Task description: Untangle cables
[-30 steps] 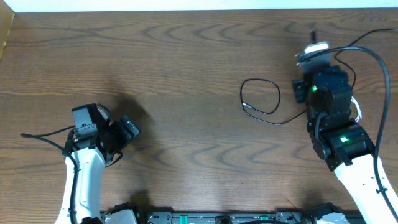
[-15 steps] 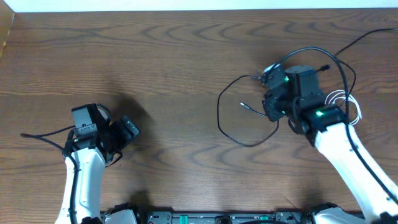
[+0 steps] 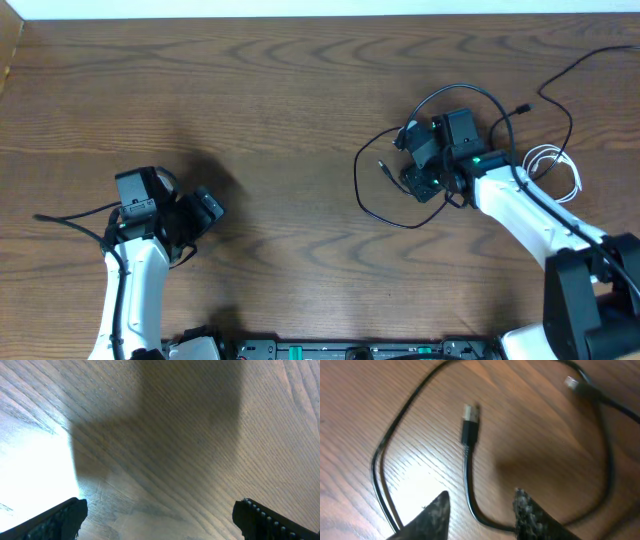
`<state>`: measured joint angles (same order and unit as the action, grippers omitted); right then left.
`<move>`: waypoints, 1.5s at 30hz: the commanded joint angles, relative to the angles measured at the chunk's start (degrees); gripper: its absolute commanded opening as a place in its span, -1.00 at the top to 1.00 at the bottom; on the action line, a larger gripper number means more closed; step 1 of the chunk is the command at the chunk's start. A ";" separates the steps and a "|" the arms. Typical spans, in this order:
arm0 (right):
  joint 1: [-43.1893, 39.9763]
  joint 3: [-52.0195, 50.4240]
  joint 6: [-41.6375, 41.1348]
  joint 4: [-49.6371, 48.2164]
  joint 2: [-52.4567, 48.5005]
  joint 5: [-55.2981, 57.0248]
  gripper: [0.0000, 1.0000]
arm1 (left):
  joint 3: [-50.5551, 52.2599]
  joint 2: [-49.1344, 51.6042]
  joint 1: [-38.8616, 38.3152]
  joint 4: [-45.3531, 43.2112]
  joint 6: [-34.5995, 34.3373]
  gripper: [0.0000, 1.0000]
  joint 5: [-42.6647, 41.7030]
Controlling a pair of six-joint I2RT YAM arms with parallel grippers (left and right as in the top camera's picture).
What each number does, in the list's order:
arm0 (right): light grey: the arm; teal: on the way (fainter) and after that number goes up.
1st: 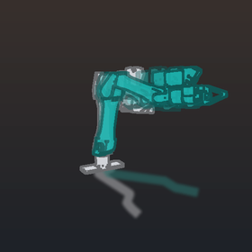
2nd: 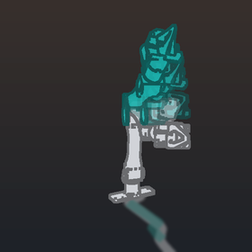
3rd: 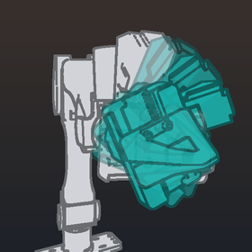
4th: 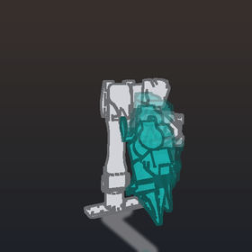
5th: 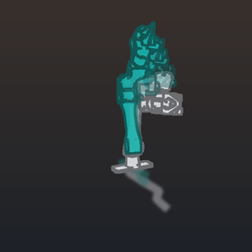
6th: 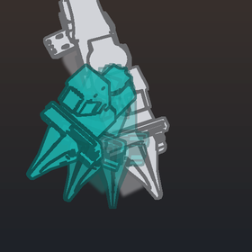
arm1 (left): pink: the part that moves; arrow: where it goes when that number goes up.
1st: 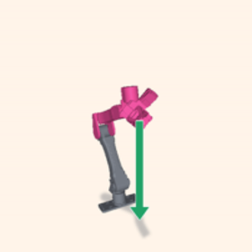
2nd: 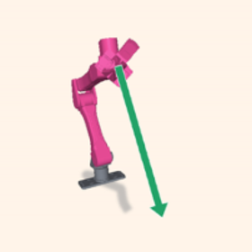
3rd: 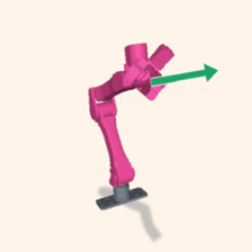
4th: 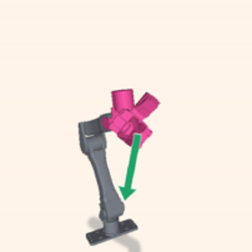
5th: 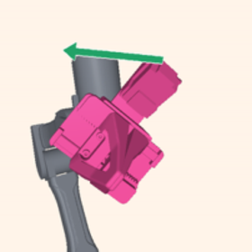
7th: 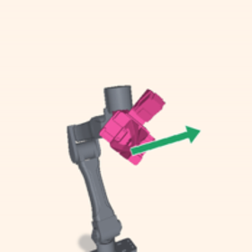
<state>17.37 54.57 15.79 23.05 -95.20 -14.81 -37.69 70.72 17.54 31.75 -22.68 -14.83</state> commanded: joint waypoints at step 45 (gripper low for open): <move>-0.17 0.87 -15.56 -5.92 32.00 58.80 0.76 | 0.07 0.13 0.24 0.17 0.31 -0.98 0.57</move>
<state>17.78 55.37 2.17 16.91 -62.33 42.35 -37.69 70.72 17.54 31.75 -22.68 -14.83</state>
